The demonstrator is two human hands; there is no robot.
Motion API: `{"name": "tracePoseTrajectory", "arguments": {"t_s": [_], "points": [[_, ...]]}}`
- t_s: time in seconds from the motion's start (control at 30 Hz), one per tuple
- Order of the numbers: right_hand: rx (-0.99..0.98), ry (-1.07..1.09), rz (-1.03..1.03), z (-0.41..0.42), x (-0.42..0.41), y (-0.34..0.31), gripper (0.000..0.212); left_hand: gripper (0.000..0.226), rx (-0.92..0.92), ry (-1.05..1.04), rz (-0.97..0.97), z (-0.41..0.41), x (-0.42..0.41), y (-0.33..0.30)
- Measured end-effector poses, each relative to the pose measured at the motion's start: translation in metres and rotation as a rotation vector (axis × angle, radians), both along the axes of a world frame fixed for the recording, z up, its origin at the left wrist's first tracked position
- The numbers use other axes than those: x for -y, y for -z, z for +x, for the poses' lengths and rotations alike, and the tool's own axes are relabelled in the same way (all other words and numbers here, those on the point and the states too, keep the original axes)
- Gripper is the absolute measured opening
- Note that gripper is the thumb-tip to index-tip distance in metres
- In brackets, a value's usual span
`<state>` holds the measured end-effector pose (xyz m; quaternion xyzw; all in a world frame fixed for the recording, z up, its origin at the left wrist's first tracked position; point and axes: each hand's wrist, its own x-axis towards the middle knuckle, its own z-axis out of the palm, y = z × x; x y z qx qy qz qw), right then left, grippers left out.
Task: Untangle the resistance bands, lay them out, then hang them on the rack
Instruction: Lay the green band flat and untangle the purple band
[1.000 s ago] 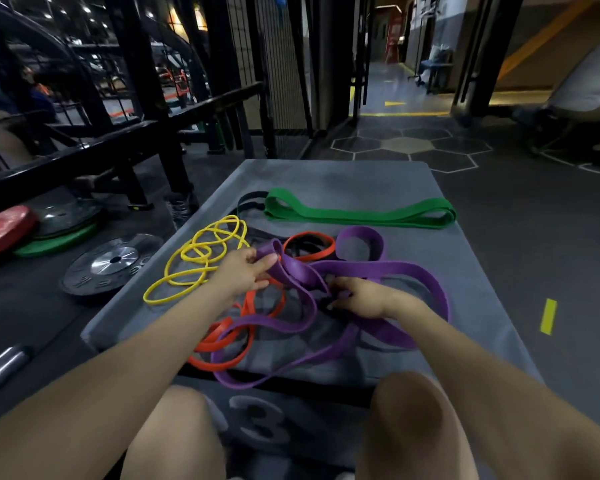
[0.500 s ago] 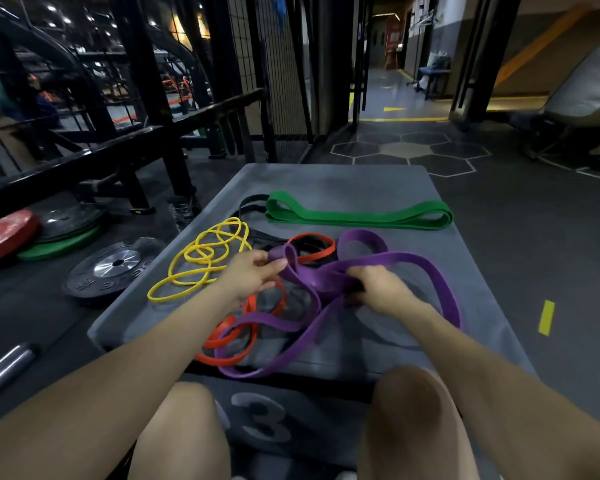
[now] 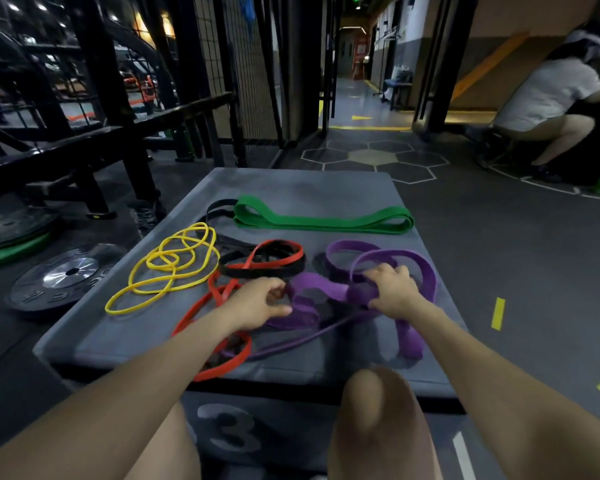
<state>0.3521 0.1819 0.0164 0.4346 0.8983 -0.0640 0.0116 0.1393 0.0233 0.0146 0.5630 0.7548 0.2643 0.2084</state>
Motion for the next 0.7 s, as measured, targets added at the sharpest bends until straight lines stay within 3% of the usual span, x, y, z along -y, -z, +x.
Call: {"name": "tracePoseTrajectory", "arguments": {"t_s": [0.13,0.33,0.47,0.6,0.7], "points": [[-0.202,-0.06,-0.01,-0.022,0.023,-0.038,0.061,0.027,-0.078,-0.04,0.048,-0.018,0.017,-0.01],[-0.451,-0.41,-0.032,-0.084,0.08,-0.048,0.035,0.022,-0.139,-0.119,0.07,-0.052,0.055,0.0],[-0.312,-0.469,-0.168,-0.125,0.102,-0.013,0.02,0.021,-0.155,-0.151,0.076,-0.057,0.073,0.02],[-0.221,-0.468,-0.267,-0.144,0.105,0.019,0.037,0.018,-0.085,-0.208,0.075,-0.066,0.082,0.032],[-0.191,-0.471,-0.339,-0.148,0.097,0.017,0.032,0.009,-0.004,-0.236,0.12,-0.071,0.084,0.032]]}}
